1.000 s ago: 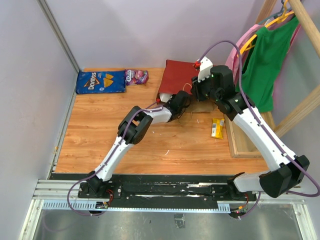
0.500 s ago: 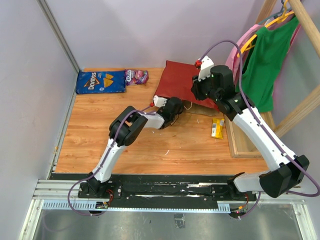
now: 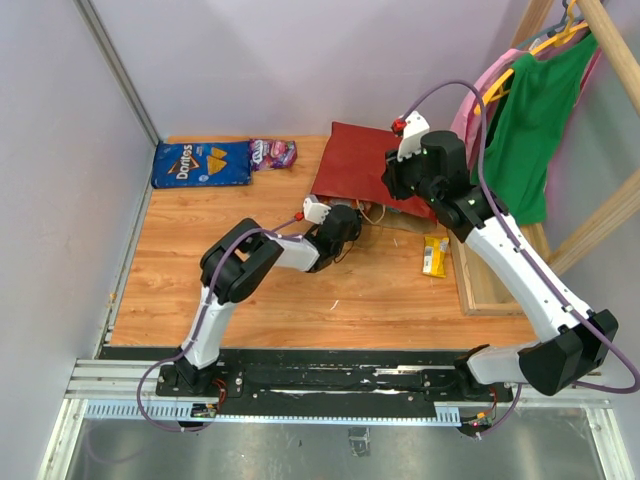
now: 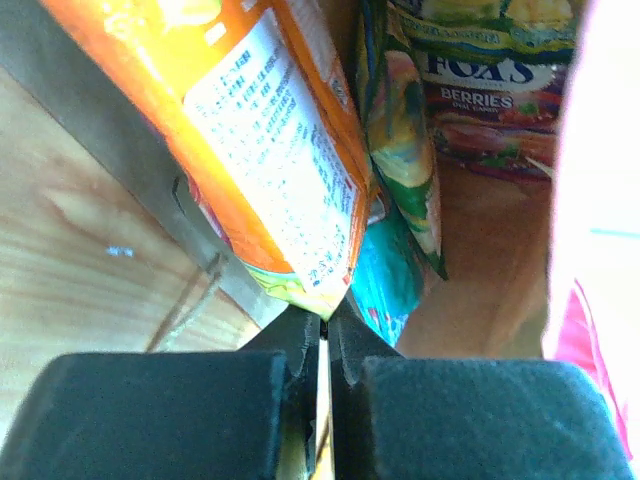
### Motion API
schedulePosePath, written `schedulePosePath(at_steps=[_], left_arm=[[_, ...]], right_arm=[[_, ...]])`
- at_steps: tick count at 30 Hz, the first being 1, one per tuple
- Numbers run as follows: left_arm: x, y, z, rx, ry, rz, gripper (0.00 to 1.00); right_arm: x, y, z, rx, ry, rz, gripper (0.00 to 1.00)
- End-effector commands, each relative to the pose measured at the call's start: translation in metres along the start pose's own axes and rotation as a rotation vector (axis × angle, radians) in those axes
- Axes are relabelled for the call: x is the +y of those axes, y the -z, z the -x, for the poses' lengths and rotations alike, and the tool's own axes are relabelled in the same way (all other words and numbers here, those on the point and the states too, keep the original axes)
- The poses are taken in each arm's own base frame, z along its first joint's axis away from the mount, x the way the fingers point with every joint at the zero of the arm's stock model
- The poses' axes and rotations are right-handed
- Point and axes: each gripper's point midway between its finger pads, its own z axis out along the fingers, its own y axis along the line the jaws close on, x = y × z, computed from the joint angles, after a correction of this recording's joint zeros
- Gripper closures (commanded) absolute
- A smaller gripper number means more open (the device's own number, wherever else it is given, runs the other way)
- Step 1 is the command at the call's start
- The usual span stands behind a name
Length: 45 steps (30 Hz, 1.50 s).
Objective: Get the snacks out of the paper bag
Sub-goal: Take out the snack from the paper bag.
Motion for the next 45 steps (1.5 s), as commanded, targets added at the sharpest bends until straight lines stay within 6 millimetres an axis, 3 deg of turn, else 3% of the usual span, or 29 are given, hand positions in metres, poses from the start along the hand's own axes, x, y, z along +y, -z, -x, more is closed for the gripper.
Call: schedulePosePath(at_steps=[1, 4, 6, 10, 21, 26, 29, 34, 38, 42, 45], left_arm=[[-0.040, 0.024, 0.006, 0.003, 0.013, -0.095, 0.99], [-0.039, 0.035, 0.004, 0.031, -0.001, -0.099, 1.00], [-0.039, 0.044, 0.001, 0.067, -0.032, -0.103, 0.99], [-0.025, 0.070, 0.002, 0.103, -0.081, -0.091, 1.00], [0.018, 0.171, 0.022, 0.206, -0.189, -0.094, 0.99], [0.021, 0.214, 0.064, 0.135, -0.207, -0.073, 0.99], [0.016, 0.234, 0.104, 0.019, -0.216, -0.025, 0.99], [-0.010, 0.266, 0.176, -0.224, -0.334, 0.010, 1.00], [-0.009, 0.286, 0.220, -0.370, -0.380, 0.112, 0.99], [-0.002, 0.296, 0.239, -0.393, -0.359, 0.149, 0.99], [-0.005, 0.296, 0.233, -0.327, -0.401, 0.092, 1.00]], right_arm=[[-0.003, 0.005, 0.009, -0.044, -0.037, -0.012, 0.74], [-0.003, 0.008, 0.011, -0.055, -0.037, -0.012, 0.67], [-0.003, 0.010, 0.011, -0.055, -0.036, -0.012, 0.50], [-0.004, 0.011, 0.010, -0.059, -0.046, -0.019, 0.35], [0.001, 0.008, 0.009, -0.066, -0.070, 0.002, 0.32], [0.008, 0.003, 0.009, -0.076, -0.099, 0.039, 0.32], [0.012, 0.000, 0.011, -0.079, -0.113, 0.058, 0.32], [0.018, -0.007, 0.010, -0.068, -0.140, 0.077, 0.32], [0.023, -0.008, 0.011, -0.070, -0.147, 0.090, 0.32], [0.027, -0.009, 0.012, -0.076, -0.150, 0.100, 0.31], [0.031, -0.010, 0.013, -0.075, -0.150, 0.107, 0.31]])
